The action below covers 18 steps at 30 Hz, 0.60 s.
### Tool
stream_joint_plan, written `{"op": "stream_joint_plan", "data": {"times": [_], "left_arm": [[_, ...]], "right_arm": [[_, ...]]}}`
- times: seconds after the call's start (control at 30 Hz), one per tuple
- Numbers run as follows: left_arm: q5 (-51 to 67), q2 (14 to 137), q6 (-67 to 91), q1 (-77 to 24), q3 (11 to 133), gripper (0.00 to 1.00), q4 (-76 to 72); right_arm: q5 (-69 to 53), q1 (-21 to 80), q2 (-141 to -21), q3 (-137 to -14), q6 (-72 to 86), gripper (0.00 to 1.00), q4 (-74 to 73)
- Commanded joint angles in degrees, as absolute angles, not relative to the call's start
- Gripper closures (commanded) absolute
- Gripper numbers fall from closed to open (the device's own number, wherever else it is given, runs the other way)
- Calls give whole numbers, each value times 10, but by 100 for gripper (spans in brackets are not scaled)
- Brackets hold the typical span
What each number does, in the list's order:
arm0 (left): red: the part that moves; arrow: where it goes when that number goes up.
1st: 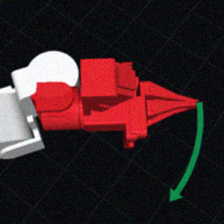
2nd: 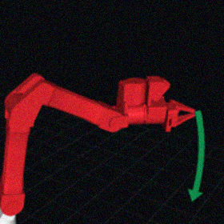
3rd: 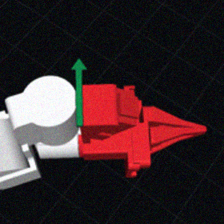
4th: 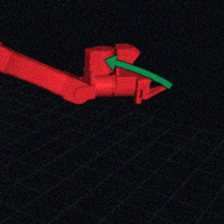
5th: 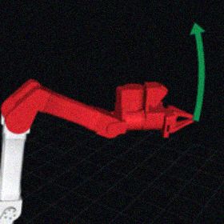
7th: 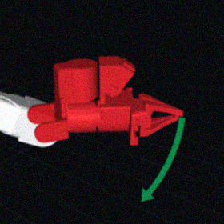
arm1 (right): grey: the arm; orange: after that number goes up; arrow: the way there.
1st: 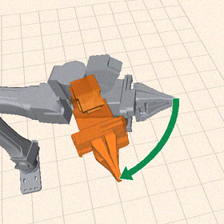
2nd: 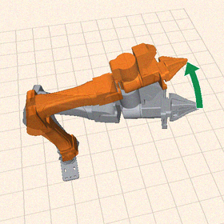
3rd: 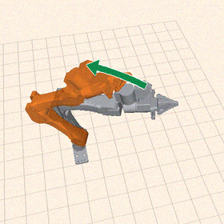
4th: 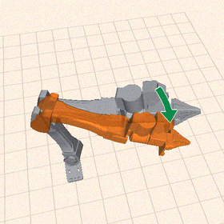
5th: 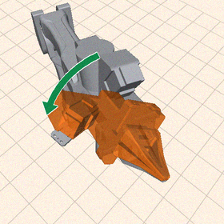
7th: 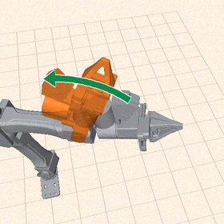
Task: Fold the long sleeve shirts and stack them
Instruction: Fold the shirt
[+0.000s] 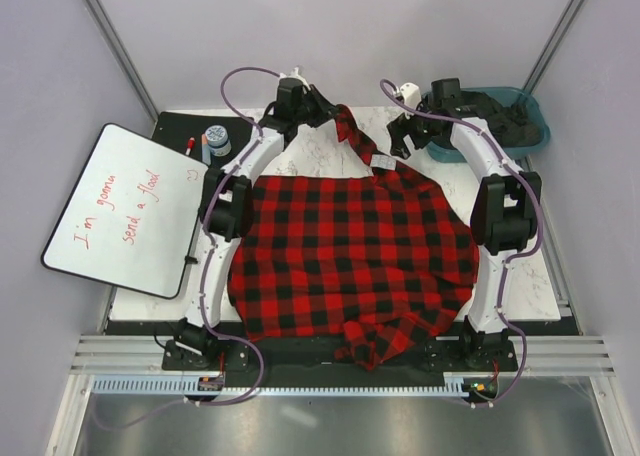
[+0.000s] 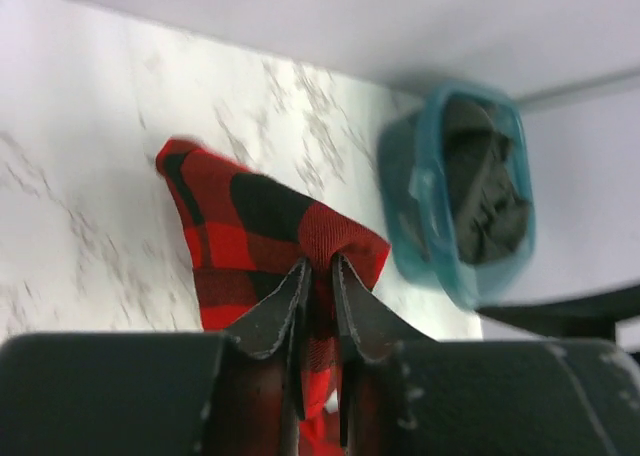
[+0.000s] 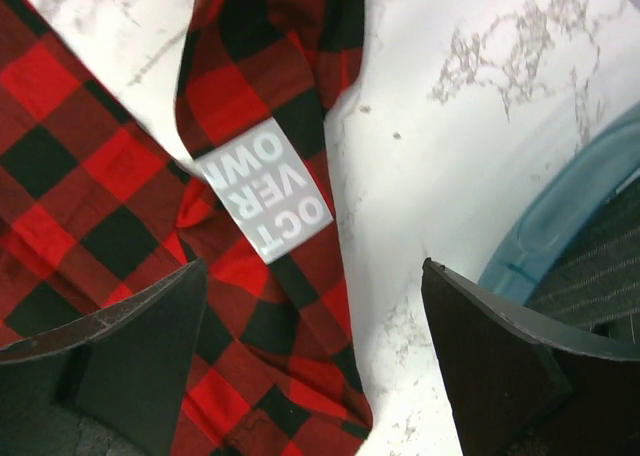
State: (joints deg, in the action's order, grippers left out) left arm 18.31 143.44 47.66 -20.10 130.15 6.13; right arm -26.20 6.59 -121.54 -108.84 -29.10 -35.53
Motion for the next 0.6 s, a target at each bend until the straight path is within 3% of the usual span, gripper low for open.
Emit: {"op": "stream_joint_plan", "data": {"times": [0.0,0.03,0.1,0.23,0.27,0.4,0.57], "left_arm": [[98,1470,462,-211,1382,56,-88],[91,1463,431,-211,1380,46,-90],[105,1446,375,-208,1370,39,-79],[182,1315,157,-186,1267,36,44],[208,1290,122,-178,1247,28,76],[360,1220,-33,-109,1169,32,286],[343,1180,-153,-60,1096,34,390]], "right_arm": [[-231,62,-1210,-1074,-297,6,-367],[-225,63,-1211,-1073,-301,7,-368],[-213,63,-1214,-1071,-305,9,-369],[-179,69,-1224,-1064,-341,14,-388],[-164,69,-1225,-1056,-346,14,-389],[-147,65,-1229,-1049,-371,17,-396],[-124,64,-1218,-1014,-412,21,-396]]}}
